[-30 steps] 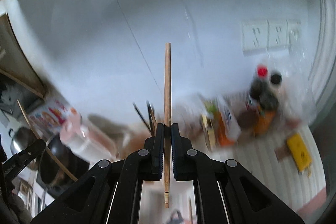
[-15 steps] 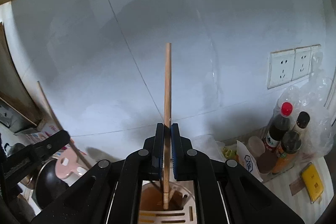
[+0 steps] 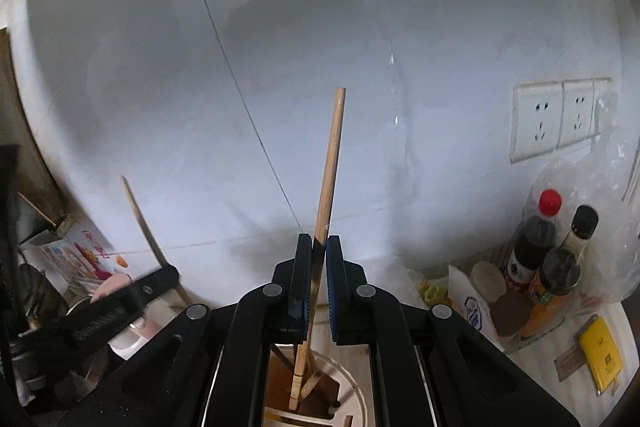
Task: Organize utensils
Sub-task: 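Lower both wooden chopsticks into the holder and open both tools, then close the left tool on a wooden chopstick while the right tool grasps a dark one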
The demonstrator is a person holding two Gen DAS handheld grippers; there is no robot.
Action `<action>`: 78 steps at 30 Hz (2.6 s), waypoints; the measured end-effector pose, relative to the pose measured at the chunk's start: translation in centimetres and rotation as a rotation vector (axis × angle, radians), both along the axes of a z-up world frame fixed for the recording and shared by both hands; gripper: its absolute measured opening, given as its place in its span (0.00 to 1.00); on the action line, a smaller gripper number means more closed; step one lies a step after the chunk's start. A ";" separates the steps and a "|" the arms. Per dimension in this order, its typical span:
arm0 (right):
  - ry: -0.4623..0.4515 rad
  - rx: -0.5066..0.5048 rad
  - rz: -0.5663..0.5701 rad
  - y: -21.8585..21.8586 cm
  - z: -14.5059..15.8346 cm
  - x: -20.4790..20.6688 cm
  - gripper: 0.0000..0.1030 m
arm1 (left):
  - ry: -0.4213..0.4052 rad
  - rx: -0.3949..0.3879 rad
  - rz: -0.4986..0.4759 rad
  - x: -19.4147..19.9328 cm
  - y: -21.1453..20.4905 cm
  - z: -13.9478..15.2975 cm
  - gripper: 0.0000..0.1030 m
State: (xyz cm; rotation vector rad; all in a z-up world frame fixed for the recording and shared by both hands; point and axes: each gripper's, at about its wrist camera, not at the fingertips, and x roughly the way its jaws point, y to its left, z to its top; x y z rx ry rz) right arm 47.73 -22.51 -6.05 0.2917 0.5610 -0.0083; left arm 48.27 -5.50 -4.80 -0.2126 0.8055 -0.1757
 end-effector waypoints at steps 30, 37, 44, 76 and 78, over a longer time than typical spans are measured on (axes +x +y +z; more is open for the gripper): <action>0.176 0.053 -0.114 -5.4 2.3 -11.2 0.72 | 0.038 0.174 0.062 -10.5 4.4 -0.8 1.00; 0.316 0.058 -0.215 -6.9 -3.2 -16.7 0.77 | 0.162 0.220 -0.018 -15.6 2.9 -7.5 1.00; 0.506 0.072 -0.282 -9.8 -10.0 -20.5 0.77 | 0.318 0.262 -0.077 -18.2 -0.8 -15.1 1.00; 0.964 0.053 -0.064 -15.3 -26.4 -14.6 0.30 | 0.575 0.359 -0.147 -15.9 -12.5 -27.5 0.05; 0.979 0.053 -0.056 -15.2 -26.9 -14.5 0.30 | 0.570 0.369 -0.147 -16.0 -12.4 -27.5 0.05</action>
